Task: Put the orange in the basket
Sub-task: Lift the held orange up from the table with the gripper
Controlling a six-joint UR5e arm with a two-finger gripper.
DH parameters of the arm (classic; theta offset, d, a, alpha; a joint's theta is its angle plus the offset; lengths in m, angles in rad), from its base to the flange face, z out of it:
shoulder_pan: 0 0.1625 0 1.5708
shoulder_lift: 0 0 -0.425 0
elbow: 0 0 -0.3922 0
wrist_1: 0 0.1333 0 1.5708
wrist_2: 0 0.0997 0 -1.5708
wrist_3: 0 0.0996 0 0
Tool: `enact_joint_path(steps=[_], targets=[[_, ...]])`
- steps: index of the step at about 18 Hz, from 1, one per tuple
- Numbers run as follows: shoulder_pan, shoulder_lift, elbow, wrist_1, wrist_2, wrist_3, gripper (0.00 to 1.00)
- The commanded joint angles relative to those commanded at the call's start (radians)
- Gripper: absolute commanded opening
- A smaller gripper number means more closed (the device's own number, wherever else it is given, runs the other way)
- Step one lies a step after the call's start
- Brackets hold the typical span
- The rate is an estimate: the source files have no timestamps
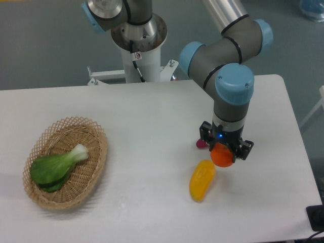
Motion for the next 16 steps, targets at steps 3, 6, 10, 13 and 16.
enact_joint_path(steps=[3,6,10,13,16], targets=[[-0.003,0.002,0.000,0.000,-0.006,-0.003,0.60],[-0.012,0.005,0.000,-0.002,-0.008,-0.005,0.61],[-0.047,0.002,0.000,0.000,-0.006,-0.077,0.60],[-0.069,0.002,-0.014,0.000,-0.008,-0.120,0.60],[-0.101,-0.003,-0.012,0.002,-0.006,-0.176,0.59]])
